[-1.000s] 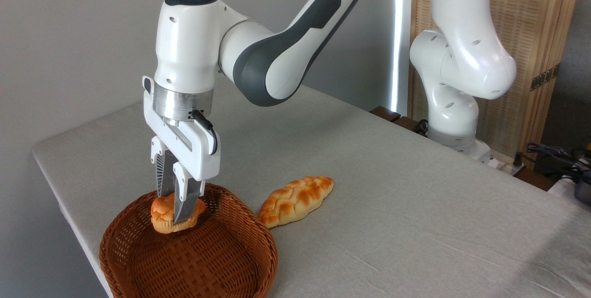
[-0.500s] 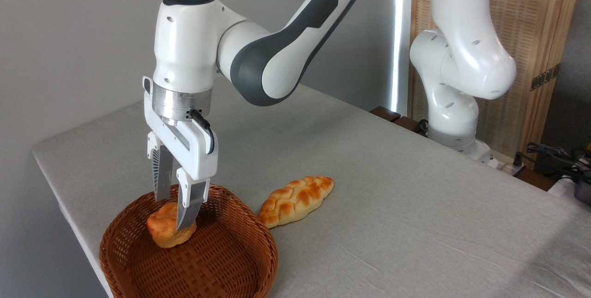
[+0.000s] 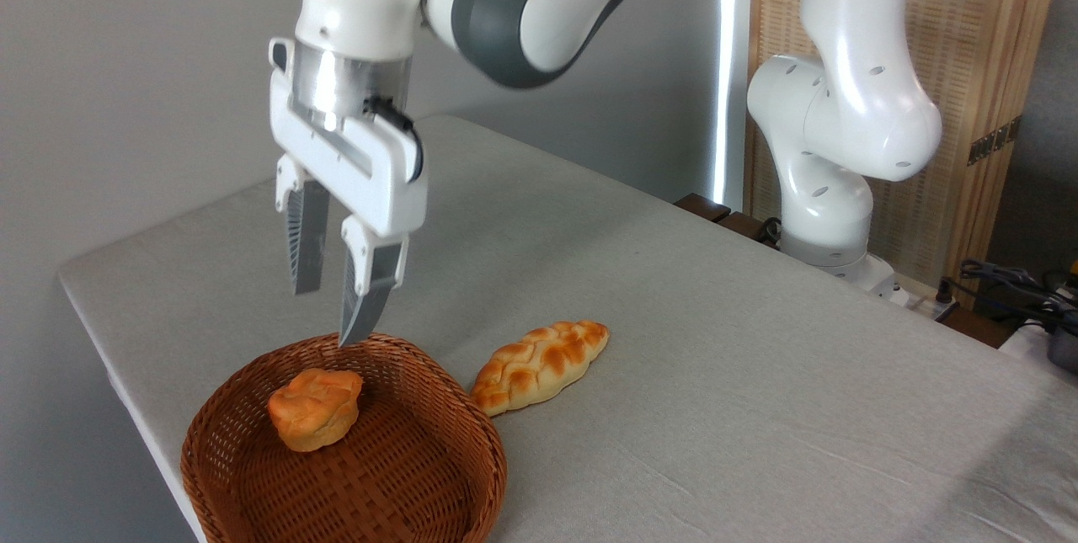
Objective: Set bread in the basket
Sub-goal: 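Raise the open gripper away from the basket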
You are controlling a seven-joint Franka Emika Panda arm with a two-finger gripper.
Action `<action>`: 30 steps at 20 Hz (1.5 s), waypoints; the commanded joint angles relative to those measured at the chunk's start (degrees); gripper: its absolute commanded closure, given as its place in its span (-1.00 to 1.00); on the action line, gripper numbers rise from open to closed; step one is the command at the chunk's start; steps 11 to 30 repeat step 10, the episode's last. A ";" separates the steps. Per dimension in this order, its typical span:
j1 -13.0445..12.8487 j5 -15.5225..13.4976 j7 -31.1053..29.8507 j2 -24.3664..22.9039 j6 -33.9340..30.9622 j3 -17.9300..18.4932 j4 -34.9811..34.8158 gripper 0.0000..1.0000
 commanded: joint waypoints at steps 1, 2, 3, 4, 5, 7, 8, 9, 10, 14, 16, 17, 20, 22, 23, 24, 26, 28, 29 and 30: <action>-0.39 2.46 -2.13 -1.91 -5.30 0.45 -0.70 -1.00; -0.30 4.91 -3.18 -1.82 -7.41 0.54 -0.61 -1.00; -0.30 7.02 -4.06 -1.91 -8.48 1.15 -0.61 -1.00; -0.39 7.65 -4.16 -1.91 -8.92 1.50 -0.61 -1.00; -0.39 7.57 -4.07 -1.91 -9.54 1.59 -0.61 -1.00; -0.30 7.31 -3.90 -1.82 -10.07 1.59 -0.52 -1.00; -0.30 7.22 -3.81 -1.73 -9.98 1.59 -0.52 -1.00; -0.30 7.22 -3.64 -1.64 -9.98 1.59 -0.44 -1.00; -0.30 7.13 -3.55 -1.64 -9.98 1.59 -0.26 -1.00; -0.30 7.13 -3.55 -1.64 -9.98 1.59 -0.26 -1.00; -0.30 7.13 -3.55 -1.64 -9.98 1.59 -0.26 -1.00; -0.30 7.13 -3.55 -1.64 -9.98 1.59 -0.26 -1.00; -0.30 7.13 -3.55 -1.64 -9.98 1.59 -0.26 -1.00; -0.30 7.13 -3.55 -1.64 -9.98 1.59 -0.26 -1.00; -0.30 7.13 -3.55 -1.64 -9.98 1.59 -0.26 -1.00; -0.30 7.13 -3.55 -1.64 -9.98 1.59 -0.26 -1.00; -0.30 7.13 -3.55 -1.64 -9.98 1.59 -0.26 -1.00; -0.30 7.13 -3.55 -1.64 -9.98 1.59 -0.26 -1.00; -0.30 7.13 -3.55 -1.64 -9.98 1.59 -0.26 -1.00; -0.30 7.13 -3.55 -1.64 -9.98 1.59 -0.26 -1.00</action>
